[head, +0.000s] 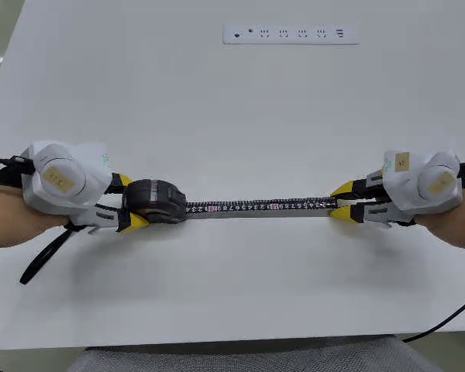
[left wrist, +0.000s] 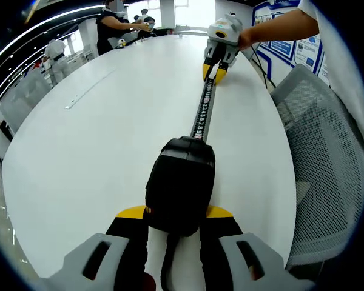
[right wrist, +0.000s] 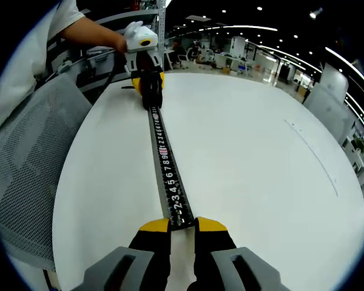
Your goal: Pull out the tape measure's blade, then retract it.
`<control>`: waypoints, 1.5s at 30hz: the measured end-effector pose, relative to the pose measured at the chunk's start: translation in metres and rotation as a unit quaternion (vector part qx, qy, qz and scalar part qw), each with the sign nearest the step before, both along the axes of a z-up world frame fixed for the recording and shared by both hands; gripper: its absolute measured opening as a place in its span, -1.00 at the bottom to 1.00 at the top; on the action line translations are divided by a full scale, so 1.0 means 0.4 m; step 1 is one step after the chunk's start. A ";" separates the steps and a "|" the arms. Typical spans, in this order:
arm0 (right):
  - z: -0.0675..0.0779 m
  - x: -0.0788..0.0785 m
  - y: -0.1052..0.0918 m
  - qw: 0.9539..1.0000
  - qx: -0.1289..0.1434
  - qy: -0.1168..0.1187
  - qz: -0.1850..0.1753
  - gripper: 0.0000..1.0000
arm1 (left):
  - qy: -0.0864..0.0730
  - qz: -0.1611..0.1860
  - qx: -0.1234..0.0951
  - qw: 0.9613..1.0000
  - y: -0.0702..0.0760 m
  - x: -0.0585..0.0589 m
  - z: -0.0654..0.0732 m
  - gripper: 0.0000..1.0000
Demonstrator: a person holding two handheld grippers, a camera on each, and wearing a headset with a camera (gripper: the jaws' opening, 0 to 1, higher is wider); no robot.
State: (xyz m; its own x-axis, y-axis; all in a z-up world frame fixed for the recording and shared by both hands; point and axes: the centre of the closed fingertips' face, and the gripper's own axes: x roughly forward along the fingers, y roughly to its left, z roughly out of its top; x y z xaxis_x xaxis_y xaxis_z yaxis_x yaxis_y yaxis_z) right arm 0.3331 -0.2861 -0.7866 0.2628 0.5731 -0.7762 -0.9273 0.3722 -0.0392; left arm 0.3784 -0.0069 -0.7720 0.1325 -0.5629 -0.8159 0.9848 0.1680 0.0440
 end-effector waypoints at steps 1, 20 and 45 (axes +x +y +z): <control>0.000 -0.001 0.000 1.000 0.000 0.002 -0.003 -0.78 | -0.001 -0.001 0.000 1.000 0.001 -0.001 0.001 -0.44; 0.026 0.006 0.005 0.997 0.037 0.023 -0.062 -0.51 | -0.003 0.031 -0.023 0.999 0.027 0.014 0.029 -0.21; 0.074 -0.050 0.019 0.981 0.092 0.020 -0.170 0.05 | 0.017 0.207 -0.132 0.969 0.082 -0.043 0.064 0.22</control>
